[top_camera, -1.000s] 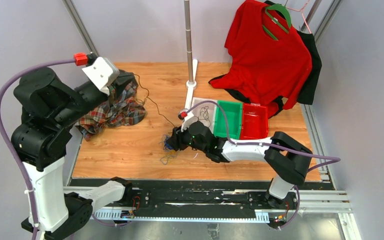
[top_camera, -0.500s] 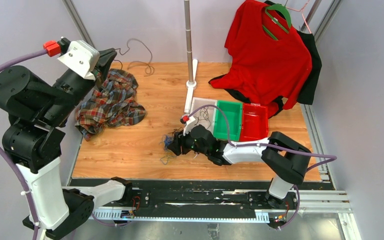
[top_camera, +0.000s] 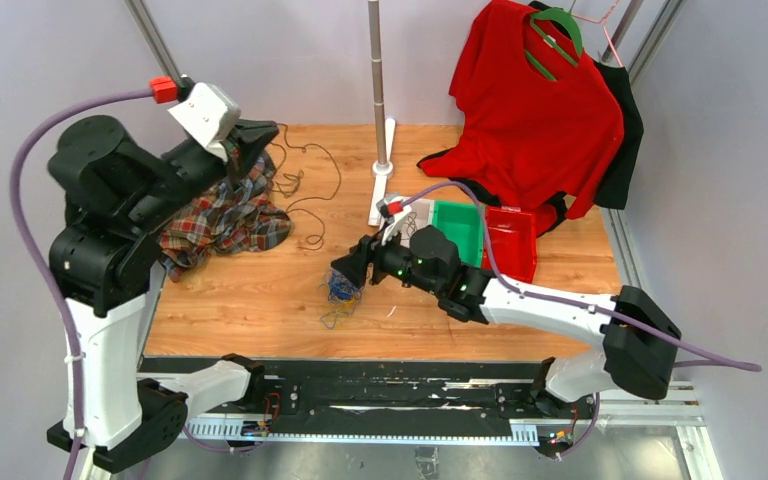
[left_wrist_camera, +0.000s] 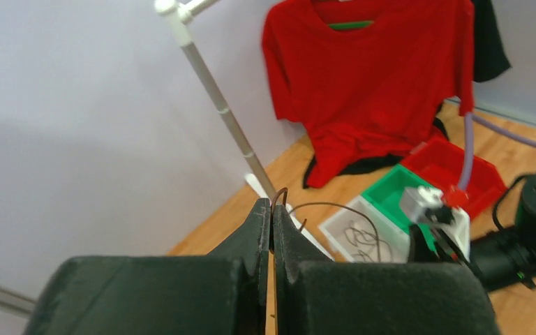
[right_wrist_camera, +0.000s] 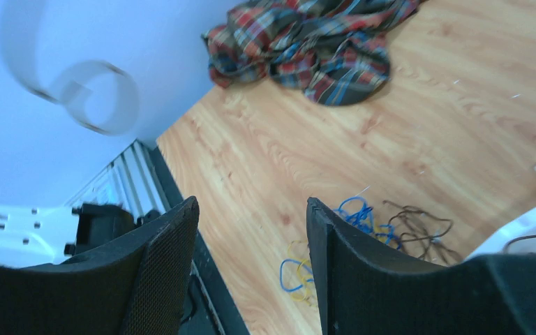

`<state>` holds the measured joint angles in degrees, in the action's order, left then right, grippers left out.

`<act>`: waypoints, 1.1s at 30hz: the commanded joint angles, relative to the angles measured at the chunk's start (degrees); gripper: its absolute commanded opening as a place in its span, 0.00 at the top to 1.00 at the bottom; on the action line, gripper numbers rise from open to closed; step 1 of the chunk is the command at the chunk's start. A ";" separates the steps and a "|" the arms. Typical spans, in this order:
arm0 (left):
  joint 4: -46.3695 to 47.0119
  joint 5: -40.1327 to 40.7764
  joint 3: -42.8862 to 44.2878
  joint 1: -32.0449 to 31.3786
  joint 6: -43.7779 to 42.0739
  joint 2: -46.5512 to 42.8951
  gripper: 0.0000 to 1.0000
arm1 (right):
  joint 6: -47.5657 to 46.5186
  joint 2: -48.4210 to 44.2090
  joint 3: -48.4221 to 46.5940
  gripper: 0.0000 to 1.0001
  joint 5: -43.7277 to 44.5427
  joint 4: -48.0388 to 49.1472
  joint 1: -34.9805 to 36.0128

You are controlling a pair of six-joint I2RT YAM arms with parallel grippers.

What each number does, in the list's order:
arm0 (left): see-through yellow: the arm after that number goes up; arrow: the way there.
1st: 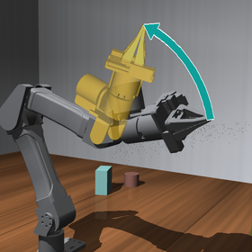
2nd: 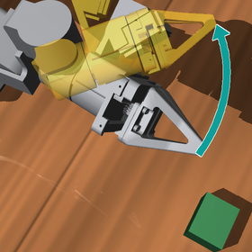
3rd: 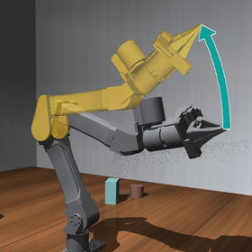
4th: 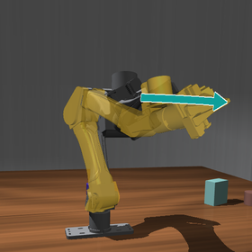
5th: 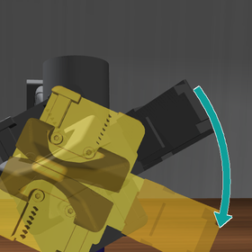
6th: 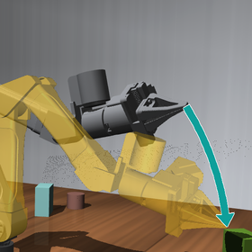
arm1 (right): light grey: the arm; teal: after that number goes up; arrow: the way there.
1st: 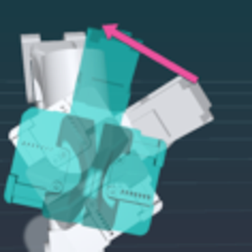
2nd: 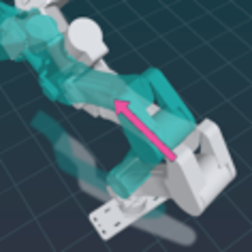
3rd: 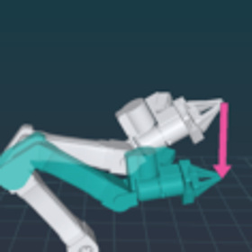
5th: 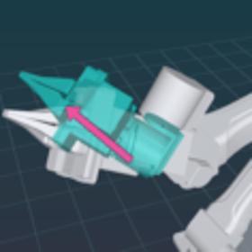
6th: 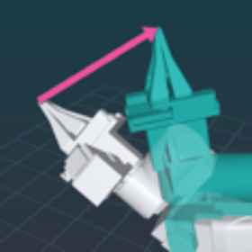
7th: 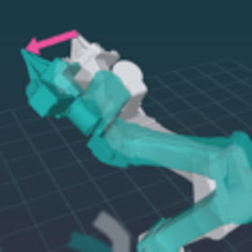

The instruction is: Untangle the cables

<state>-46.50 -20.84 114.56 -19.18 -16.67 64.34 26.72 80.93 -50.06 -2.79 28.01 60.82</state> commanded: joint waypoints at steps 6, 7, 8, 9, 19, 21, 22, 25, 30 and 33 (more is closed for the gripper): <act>1.66 -9.51 -8.73 -2.03 8.39 3.61 0.99 | 0.26 -5.82 -1.42 0.44 13.07 -8.18 -6.40; 2.12 -9.29 -9.35 -2.65 8.37 4.13 1.00 | 0.12 -6.67 -0.98 0.45 14.19 -9.69 -7.12; 2.95 -9.15 -10.16 -3.35 8.79 4.61 1.00 | 0.15 -7.87 -0.45 0.45 16.39 -11.06 -8.14; 3.78 -9.13 -10.73 -4.08 9.10 5.10 1.00 | 0.30 -8.83 0.24 0.46 17.63 -12.07 -9.01; 13.79 -5.62 -16.74 -11.19 11.70 12.05 1.00 | 1.59 -18.77 7.77 0.47 23.61 -19.64 -18.88; 16.20 -4.45 -18.31 -11.98 11.52 13.72 1.00 | 2.20 -19.71 8.26 0.48 23.44 -21.13 -21.12; 17.17 -3.89 -18.99 -12.20 11.41 14.42 1.00 | 2.20 -20.08 8.47 0.49 23.44 -21.72 -21.92; 19.08 -2.64 -20.76 -12.36 10.50 16.69 1.00 | 2.28 -20.78 9.00 0.49 23.68 -22.94 -23.64; 21.11 -1.20 -22.18 -12.49 8.20 20.75 1.00 | 1.95 -21.19 9.58 0.50 23.85 -23.13 -24.58; 22.27 -0.96 -22.77 -12.55 7.71 22.94 1.00 | 1.85 -21.09 9.55 0.50 24.04 -23.11 -24.69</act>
<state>-28.69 -23.16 92.29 -31.29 -7.20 85.52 28.10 60.60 -41.39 19.66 5.63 36.97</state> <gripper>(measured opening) 0.017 0.504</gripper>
